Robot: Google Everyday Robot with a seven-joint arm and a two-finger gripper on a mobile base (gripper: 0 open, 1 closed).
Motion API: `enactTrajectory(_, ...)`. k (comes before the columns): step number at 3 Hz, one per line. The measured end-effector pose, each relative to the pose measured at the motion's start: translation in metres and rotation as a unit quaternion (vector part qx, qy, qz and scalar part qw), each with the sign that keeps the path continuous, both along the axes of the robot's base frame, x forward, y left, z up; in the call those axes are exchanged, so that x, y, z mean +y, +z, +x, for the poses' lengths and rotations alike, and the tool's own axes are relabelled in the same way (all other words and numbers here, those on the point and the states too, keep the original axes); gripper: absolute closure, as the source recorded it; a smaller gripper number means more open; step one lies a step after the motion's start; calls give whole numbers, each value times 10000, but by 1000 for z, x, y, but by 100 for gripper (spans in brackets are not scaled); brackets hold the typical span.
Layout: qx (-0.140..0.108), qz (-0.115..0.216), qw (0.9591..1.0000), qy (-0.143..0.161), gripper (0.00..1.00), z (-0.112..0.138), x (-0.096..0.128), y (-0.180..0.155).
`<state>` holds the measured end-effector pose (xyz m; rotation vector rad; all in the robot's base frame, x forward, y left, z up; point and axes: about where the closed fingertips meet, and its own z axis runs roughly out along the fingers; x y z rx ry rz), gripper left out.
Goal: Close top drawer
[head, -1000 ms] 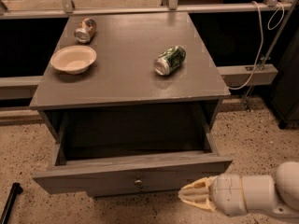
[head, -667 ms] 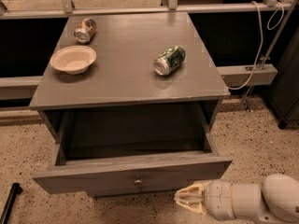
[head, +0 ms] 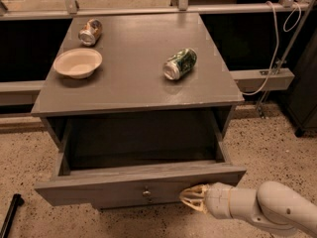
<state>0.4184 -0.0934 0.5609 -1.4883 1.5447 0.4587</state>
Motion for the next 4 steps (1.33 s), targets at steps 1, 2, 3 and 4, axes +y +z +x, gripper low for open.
enactTrajectory(1, -55, 11, 10000, -63, 100, 11, 2, -1)
enactTrajectory(2, -126, 65, 9998, -135, 100, 41, 8, -3)
enactTrajectory(3, -151, 104, 9997, -163, 100, 55, 11, -4)
enactTrajectory(4, -191, 163, 9995, -210, 100, 75, 15, -4)
